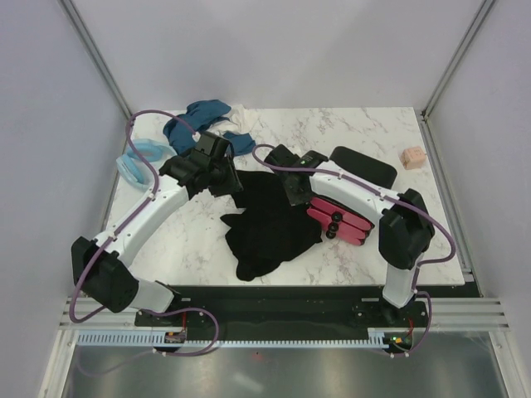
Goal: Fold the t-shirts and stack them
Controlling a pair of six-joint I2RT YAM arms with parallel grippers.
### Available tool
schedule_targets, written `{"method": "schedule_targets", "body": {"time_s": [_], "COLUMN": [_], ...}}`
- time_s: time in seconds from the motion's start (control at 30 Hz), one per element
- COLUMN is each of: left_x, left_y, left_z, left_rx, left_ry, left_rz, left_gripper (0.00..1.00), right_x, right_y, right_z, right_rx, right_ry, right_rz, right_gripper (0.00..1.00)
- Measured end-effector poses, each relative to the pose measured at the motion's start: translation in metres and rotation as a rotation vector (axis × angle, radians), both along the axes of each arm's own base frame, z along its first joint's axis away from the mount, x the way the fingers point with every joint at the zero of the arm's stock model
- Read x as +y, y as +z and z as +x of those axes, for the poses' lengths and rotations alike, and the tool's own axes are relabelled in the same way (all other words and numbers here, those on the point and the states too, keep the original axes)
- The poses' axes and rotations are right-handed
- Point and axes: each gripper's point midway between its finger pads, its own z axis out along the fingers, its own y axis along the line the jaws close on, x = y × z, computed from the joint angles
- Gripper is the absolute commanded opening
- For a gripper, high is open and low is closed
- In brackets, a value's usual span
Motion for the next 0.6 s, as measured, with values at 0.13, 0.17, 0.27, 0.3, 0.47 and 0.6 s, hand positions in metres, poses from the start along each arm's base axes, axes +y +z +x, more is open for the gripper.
{"method": "schedule_targets", "body": {"time_s": [0.13, 0.17, 0.27, 0.3, 0.47, 0.6], "left_x": [0.002, 0.003, 0.005, 0.005, 0.006, 0.006], "left_y": [0.005, 0.006, 0.008, 0.008, 0.006, 0.005], "left_z": [-0.001, -0.001, -0.002, -0.002, -0.003, -0.004], "left_rx": [-0.014, -0.017, -0.023, -0.023, -0.018, -0.014], "left_ry": [0.004, 0.005, 0.009, 0.009, 0.010, 0.012], "left_rz": [-0.007, -0.008, -0.011, -0.011, -0.009, -0.008], "left_gripper": [0.41, 0.41, 0.41, 0.41, 0.41, 0.41], "right_x": [-0.005, -0.006, -0.009, -0.010, -0.015, -0.020], "right_y": [-0.003, -0.003, -0.005, -0.005, -0.006, -0.002], "right_z": [0.008, 0.010, 0.019, 0.021, 0.040, 0.061], "right_rx": [-0.022, -0.026, -0.041, -0.045, -0.069, -0.092], "right_ry": [-0.013, -0.016, -0.024, -0.027, -0.060, -0.102], "right_rz": [-0.063, -0.081, -0.121, -0.127, -0.150, -0.135], "right_gripper": [0.00, 0.00, 0.00, 0.00, 0.02, 0.13]}}
